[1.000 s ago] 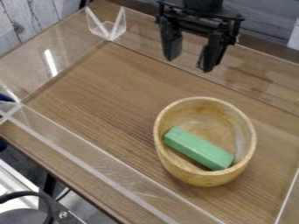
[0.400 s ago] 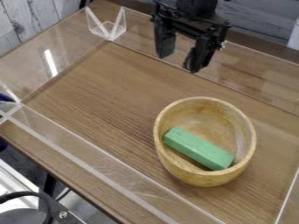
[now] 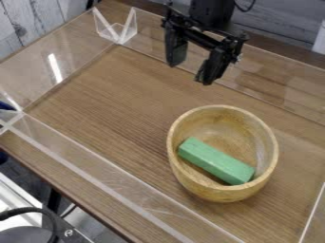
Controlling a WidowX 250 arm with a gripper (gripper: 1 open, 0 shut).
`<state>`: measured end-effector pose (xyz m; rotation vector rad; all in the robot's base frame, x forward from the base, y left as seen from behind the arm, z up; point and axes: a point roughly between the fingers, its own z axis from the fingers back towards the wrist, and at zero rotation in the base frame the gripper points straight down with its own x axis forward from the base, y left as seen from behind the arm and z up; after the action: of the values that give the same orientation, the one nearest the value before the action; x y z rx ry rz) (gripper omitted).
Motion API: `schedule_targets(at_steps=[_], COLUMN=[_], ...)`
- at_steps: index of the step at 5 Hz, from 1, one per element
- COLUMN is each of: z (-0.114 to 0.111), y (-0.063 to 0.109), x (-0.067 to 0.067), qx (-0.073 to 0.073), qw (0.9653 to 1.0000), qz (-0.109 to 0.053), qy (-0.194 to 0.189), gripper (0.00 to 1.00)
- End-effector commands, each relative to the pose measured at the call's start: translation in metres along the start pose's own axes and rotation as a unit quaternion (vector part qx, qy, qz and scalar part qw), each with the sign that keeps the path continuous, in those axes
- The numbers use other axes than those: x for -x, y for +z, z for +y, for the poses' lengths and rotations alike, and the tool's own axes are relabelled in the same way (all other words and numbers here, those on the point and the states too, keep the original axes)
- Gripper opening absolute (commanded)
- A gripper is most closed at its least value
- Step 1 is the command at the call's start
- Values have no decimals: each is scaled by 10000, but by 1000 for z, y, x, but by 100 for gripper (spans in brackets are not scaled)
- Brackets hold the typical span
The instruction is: Remove the green block from inside the brown bowl and put it on the table
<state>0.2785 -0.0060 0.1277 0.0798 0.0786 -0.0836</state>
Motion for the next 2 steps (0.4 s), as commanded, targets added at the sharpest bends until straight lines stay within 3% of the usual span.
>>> schedule_targets(at_steps=[1,2], z=[-3,-6], y=[33,41], x=[-9,-15], qx=[85,242], qw=[9984,9977], qz=[-554,-631], qy=[41,79], gripper=[100,100])
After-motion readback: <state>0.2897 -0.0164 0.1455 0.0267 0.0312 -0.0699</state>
